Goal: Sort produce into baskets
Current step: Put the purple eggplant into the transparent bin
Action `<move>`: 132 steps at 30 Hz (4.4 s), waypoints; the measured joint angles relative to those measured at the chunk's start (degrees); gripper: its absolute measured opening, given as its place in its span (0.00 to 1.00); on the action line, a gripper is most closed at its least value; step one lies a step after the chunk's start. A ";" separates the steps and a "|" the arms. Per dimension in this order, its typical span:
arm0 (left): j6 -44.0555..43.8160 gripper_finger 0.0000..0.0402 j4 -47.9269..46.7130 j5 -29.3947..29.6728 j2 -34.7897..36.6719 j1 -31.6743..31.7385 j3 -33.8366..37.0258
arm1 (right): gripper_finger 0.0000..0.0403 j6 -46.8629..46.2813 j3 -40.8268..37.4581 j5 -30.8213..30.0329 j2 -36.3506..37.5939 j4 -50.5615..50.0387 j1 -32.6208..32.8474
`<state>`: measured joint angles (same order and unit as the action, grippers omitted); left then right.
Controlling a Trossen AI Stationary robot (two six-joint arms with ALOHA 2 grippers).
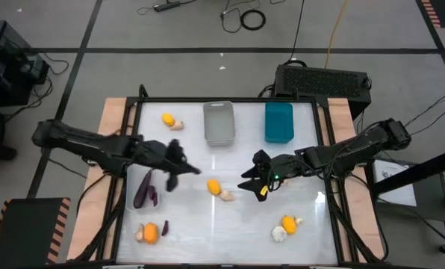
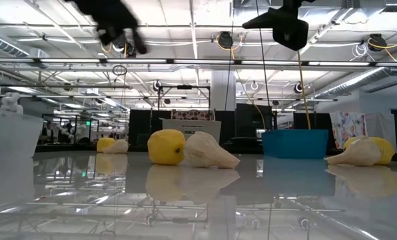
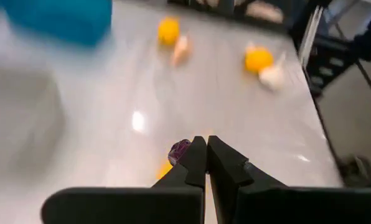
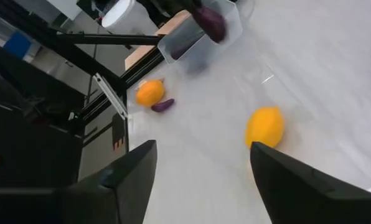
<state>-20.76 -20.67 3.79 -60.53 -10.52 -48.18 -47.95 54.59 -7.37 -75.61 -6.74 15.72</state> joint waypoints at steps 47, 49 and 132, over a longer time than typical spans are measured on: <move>-42.04 0.32 -16.76 -15.08 4.45 -11.52 0.00 | 0.63 4.29 0.00 -0.05 -0.02 -0.03 -1.48; -45.97 0.31 -14.00 -17.82 1.12 -13.15 0.00 | 0.63 4.47 0.00 -0.05 -0.02 -0.13 -1.48; -68.73 0.14 -6.10 -10.86 -15.57 -24.22 0.04 | 0.63 10.97 -0.02 -0.02 -0.07 -8.02 -3.38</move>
<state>-89.49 -26.77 -7.07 -76.10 -34.74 -48.14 -36.98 54.57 -7.40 -75.68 -14.76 12.34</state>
